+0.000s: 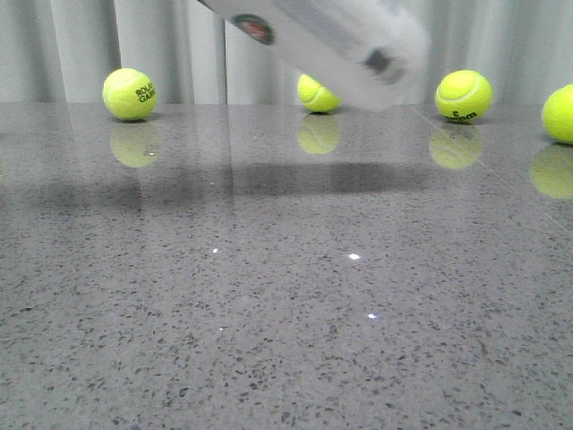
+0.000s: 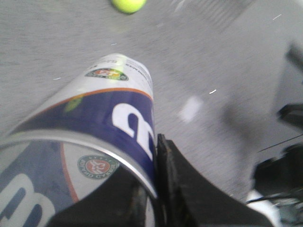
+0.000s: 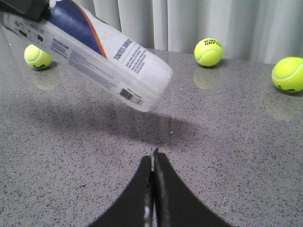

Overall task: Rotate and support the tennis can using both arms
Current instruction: 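Tilt the can upright with the left gripper and set it down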

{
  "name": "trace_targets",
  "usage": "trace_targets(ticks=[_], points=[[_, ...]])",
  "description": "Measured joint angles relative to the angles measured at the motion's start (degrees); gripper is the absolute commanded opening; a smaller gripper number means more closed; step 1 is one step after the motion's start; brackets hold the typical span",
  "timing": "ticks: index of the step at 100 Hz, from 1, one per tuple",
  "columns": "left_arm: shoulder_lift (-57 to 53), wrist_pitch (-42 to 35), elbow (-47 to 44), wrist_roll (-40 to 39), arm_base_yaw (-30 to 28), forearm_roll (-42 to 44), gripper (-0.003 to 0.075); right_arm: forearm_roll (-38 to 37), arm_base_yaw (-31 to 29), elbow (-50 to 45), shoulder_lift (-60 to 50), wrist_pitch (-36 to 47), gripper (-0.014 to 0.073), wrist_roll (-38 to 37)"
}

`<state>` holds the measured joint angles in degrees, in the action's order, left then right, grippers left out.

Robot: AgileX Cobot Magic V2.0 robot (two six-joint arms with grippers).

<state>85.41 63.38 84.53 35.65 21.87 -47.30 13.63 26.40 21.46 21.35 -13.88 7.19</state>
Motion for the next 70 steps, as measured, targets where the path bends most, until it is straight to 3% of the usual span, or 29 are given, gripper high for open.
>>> trace_targets(ticks=[23, 35, 70], points=[[-0.09, 7.80, 9.90, -14.19, 6.76, 29.87, -0.0019, 0.00, 0.00, 0.00, 0.00, 0.00, -0.0062, 0.00], [-0.09, 8.67, 11.72, -17.05, 10.14, 39.77, -0.0019, 0.00, 0.00, 0.00, 0.00, 0.00, -0.0062, 0.00], [3.30, 8.92, 11.93, -18.30, 12.37, 44.81, -0.0016, -0.10, 0.00, 0.00, 0.00, 0.00, -0.0062, 0.00]])
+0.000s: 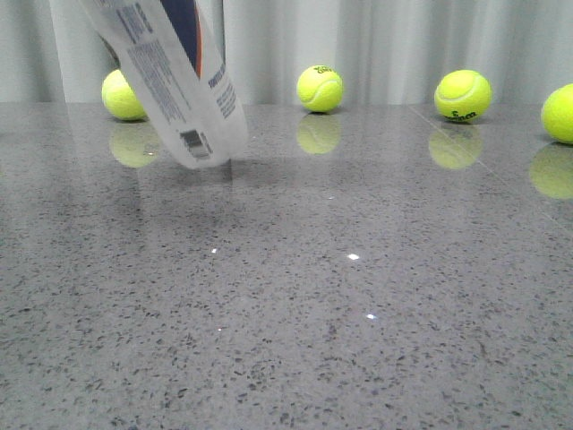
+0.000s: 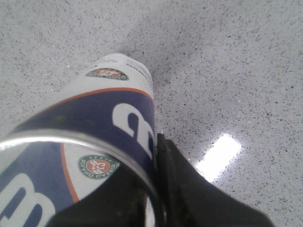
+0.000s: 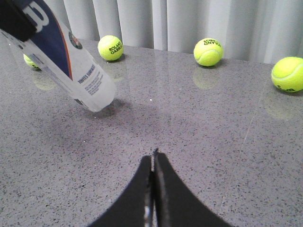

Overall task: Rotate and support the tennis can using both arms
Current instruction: 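Tilt the can upright with the left gripper and set it down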

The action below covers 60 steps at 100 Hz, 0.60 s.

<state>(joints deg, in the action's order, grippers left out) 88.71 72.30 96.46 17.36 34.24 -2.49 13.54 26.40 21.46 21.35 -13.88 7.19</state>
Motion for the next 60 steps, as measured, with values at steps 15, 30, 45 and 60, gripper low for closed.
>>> trace_targets(ticks=[15, 30, 45, 60], points=[[1.54, 0.00, 0.87, 0.00, 0.00, 0.04, 0.0115, 0.00, 0.00, 0.00, 0.00, 0.00, -0.0062, 0.00], [2.62, 0.00, 3.50, 0.00, 0.00, 0.04, 0.0370, 0.00, 0.00, 0.00, 0.00, 0.00, -0.0062, 0.00], [5.63, 0.00, 8.19, 0.00, -0.12, -0.30, 0.0426, 0.00, 0.00, 0.00, 0.00, 0.00, -0.0062, 0.00], [10.36, 0.00, 13.47, 0.00, -1.06, -2.45, 0.0426, 0.00, 0.00, 0.00, 0.00, 0.00, -0.0062, 0.00]])
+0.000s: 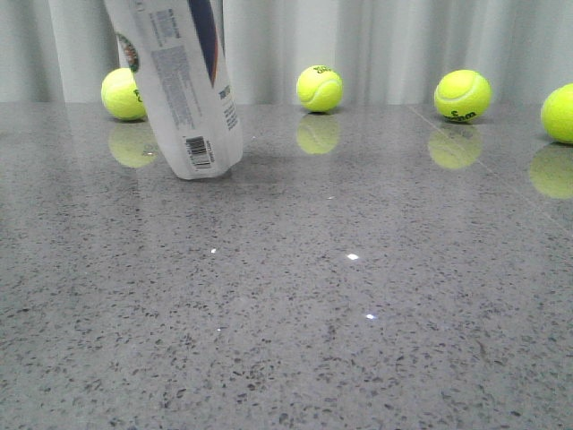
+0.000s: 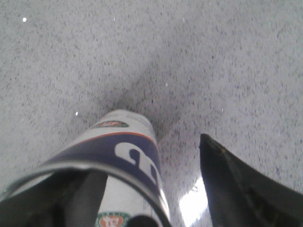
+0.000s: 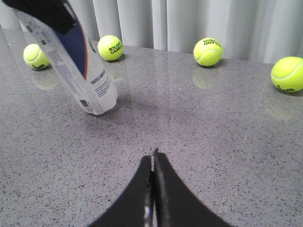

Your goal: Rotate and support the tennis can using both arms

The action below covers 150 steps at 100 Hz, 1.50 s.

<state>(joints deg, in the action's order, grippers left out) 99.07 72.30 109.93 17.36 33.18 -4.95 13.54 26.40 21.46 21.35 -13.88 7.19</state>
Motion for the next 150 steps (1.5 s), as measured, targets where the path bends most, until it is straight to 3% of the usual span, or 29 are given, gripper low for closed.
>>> trace_targets(ticks=[51, 80, 99, 129, 150], points=[[5.82, 0.12, 8.80, -0.08, -0.26, -2.70, 0.0415, 0.00, 0.00, 0.00, 0.00, 0.00, -0.0062, 0.00], [0.41, -4.90, 9.12, -0.12, -0.26, -2.01, 0.0069, 0.00, 0.00, 0.00, 0.00, 0.00, -0.0062, 0.00], [-9.86, -15.28, -3.61, -0.69, -0.26, -2.07, -0.0019, 0.00, 0.00, 0.00, 0.00, 0.00, -0.0062, 0.00], [-27.59, -32.54, -29.58, -0.83, -0.26, -2.07, -0.0019, 0.00, 0.00, 0.00, 0.00, 0.00, -0.0062, 0.00], [-38.24, -39.05, -45.30, -0.86, -0.26, -2.07, -0.0019, 0.00, 0.00, 0.00, 0.00, 0.00, -0.0062, 0.00]])
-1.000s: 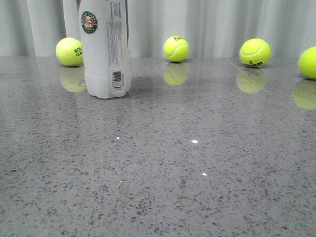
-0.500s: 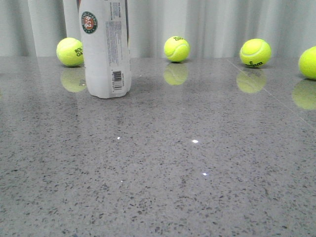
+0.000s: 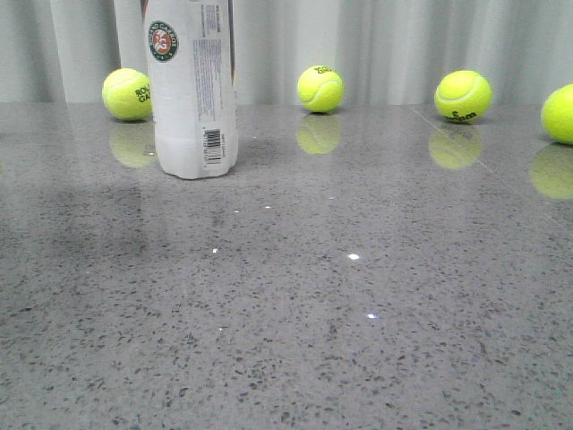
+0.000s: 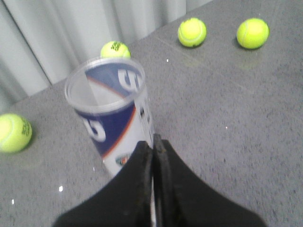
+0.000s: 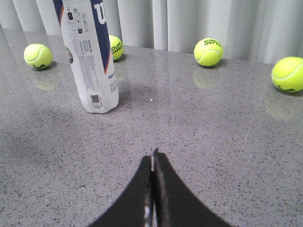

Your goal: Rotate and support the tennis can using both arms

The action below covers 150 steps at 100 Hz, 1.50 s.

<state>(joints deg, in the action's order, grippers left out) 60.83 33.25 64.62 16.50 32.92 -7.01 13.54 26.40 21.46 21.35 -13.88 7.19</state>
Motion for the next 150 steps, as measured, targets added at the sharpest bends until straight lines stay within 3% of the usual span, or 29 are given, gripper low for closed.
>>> trace_targets(ticks=[19, 41, 89, 129, 150], points=[[-8.75, -1.54, -11.53, -3.26, -1.18, 0.52, -0.0019, 0.00, 0.00, 0.00, 0.00, 0.00, -0.0062, 0.00], [-19.00, -3.03, -21.39, -5.65, -8.54, 3.02, -0.0019, 0.00, 0.00, 0.00, 0.00, 0.00, -0.0062, 0.00], [-38.28, -20.49, -43.92, -7.75, -22.71, 5.52, -0.0019, 0.00, 0.00, 0.00, 0.00, 0.00, -0.0062, 0.00], [-56.82, -26.07, -63.33, -9.90, -30.00, 7.91, -0.0019, 0.00, 0.00, 0.00, 0.00, 0.00, -0.0062, 0.00], [-61.13, -27.70, -64.73, -10.11, -31.21, 7.65, -0.0019, 0.00, 0.00, -0.09, 0.00, -0.12, -0.0062, 0.00]])
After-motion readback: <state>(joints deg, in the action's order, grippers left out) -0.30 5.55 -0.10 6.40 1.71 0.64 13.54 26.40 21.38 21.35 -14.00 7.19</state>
